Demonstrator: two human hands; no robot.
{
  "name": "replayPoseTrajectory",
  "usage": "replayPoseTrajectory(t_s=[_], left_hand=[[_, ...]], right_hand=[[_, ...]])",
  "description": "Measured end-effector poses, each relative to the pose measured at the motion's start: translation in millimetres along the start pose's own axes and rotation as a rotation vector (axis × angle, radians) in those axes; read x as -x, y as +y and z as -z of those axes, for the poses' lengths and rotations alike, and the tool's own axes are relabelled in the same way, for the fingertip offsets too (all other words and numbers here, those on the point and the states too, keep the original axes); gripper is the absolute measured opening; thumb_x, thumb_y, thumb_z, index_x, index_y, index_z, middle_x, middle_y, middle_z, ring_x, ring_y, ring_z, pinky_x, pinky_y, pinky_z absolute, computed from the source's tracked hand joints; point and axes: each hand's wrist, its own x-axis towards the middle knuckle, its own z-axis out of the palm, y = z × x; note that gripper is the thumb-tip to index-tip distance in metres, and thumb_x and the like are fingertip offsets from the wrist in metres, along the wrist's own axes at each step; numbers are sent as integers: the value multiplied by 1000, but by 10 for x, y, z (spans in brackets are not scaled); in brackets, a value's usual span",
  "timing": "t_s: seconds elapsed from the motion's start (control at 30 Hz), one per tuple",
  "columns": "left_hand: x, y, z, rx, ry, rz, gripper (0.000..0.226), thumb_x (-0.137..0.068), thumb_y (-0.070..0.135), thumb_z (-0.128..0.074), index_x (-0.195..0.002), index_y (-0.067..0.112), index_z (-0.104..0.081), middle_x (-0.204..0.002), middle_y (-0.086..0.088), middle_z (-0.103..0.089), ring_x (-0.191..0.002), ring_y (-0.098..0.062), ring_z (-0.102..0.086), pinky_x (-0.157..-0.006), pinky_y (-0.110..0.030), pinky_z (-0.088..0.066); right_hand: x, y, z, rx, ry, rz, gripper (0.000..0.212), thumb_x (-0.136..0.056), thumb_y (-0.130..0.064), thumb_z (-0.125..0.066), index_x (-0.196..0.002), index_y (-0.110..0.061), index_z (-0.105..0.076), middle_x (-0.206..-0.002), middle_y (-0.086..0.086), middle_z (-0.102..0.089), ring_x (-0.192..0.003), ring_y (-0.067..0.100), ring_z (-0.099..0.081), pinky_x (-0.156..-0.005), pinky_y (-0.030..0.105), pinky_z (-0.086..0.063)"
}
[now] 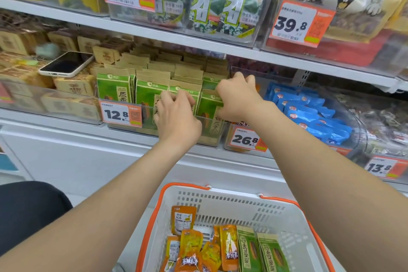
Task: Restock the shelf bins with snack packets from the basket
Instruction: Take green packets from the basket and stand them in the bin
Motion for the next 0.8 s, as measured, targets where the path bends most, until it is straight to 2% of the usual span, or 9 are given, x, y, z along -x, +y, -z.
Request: replayPoseTrajectory(t_s=[0.1,0.2,0.27,0.37,0.47,0.57,0.63,0.7,0.8], left_hand=[[-16,-7,-15,-1,-4,2,43,-82,2,-63,-114,27,-53,-123,-2,-36,-123,-28,-38,-104,-45,-38],[-24,-20,-30,-16,-13,-3,40,-84,3,-63,-115,28,-56,-121,0,-33,-124,-28,-37,-100,-40,-35],[-30,-23,-36,-25,-19,-1,39,-85,3,-63,-114,28,-57,-120,1,-31,-124,-28,-36,-98,-39,-32],[-29,-27,-44,-30,-24,-4,38,-85,4,-63,-112,29,-58,-120,1,-31,-123,-28,-35,-98,-40,-33],[-21,-39,-56,-35,-24,-14,38,-84,3,-63,-112,28,-57,-122,-1,-33,-123,-28,-35,-98,-41,-34],[-13,-47,-65,-52,-15,-14,39,-84,4,-64,-113,28,-55,-125,-2,-35,-123,-28,-36,-97,-40,-33],[-8,-44,-74,-57,-11,-16,39,-83,4,-64,-113,28,-54,-124,-2,-34,-122,-28,-36,-95,-38,-31],[-5,-41,-81,-61,-9,-18,40,-83,4,-64,-112,28,-52,-124,-2,-33,-122,-29,-36,-94,-37,-30],[-4,-42,-98,-67,-16,-19,39,-82,3,-64,-108,30,-51,-121,-1,-31,-121,-29,-35,-92,-36,-28]], right_hand=[[-99,-78,-54,35,-45,31,30,-85,-29,-76,-85,-21,-47,-81,-3,-48,-99,28,-48,-98,51,-31],[-161,-125,-102,48,-44,23,34,-84,-22,-76,-76,-23,-43,-76,-4,-50,-88,26,-50,-101,52,-30],[-188,-138,-131,97,20,-33,35,-81,-18,-77,-74,-22,-42,-73,-3,-48,-86,28,-48,-101,50,-30],[-211,-160,-159,123,51,-95,28,-79,-19,-77,-86,-21,-50,-87,2,-55,-108,33,-51,-101,51,-29],[-221,-160,-141,109,-98,-102,24,-80,-21,-71,-92,-19,-51,-97,6,-52,-123,37,-43,-105,58,-24],[-228,-164,-119,144,-27,-158,24,-78,-14,-67,-95,-17,-52,-106,11,-63,-135,42,-38,-115,64,-16],[-234,-211,-150,178,42,-222,36,-76,-12,-67,-110,-14,-58,-115,15,-68,-139,45,-34,-117,63,-15],[-254,-269,-202,213,88,-258,52,-74,-13,-68,-125,-10,-56,-116,16,-70,-140,46,-32,-117,61,-15],[-312,-290,-276,247,147,-274,57,-73,-20,-73,-127,-10,-57,-115,16,-70,-140,45,-34,-117,58,-17]])
